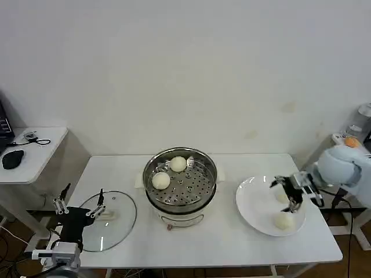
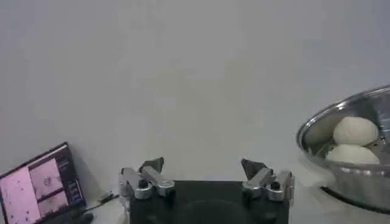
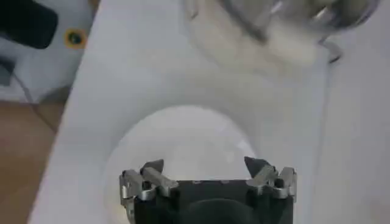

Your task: Take steamed baozi put them in steamer then cover it.

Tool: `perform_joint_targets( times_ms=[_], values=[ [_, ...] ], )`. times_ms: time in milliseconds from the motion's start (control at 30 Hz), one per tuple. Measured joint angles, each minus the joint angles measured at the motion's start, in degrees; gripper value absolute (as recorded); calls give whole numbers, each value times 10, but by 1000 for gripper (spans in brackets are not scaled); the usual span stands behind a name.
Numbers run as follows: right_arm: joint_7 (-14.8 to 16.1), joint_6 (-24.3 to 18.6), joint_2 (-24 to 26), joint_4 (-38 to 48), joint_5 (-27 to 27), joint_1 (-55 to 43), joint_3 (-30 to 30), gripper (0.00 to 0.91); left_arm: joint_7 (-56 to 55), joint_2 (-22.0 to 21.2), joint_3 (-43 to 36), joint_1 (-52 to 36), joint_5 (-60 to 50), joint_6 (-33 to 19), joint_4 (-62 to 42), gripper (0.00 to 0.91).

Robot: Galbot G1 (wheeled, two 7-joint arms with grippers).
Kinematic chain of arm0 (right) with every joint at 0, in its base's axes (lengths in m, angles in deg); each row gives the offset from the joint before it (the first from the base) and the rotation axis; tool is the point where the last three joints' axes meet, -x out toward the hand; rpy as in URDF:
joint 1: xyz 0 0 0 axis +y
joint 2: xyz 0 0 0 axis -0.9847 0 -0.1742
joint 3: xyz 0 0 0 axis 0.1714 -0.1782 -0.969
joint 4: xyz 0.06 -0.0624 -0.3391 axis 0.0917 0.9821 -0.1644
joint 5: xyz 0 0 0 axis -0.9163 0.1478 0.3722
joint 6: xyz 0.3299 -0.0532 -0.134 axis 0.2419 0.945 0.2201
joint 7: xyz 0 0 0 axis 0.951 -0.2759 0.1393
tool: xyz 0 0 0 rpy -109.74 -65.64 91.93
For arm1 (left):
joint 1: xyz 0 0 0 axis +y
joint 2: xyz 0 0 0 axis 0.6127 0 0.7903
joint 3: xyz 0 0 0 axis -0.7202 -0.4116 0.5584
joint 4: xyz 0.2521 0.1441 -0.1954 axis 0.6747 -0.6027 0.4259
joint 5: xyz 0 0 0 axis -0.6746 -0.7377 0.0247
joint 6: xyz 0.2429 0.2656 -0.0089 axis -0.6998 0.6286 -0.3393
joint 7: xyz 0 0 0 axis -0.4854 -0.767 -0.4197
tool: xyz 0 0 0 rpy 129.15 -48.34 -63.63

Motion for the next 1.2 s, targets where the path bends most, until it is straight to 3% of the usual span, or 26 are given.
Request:
perform_joint_targets(
  times_ms=[467,1033,1167,1200],
  values=[
    [-4,-5,-38,68,48,89,39,907,0,-2,3,-4,-1,1,-12,907],
    [-1,0,-98,147,66,118,47,907,0,-2,5,-11,-1,2,-27,907],
    [3,4,-105,153,67,119,46,786,0,-3,4,-12,-1,2,-28,907],
    [4,5,-106,154,67,119,46,715,0,-3,4,-12,-1,2,-28,907]
  ],
)
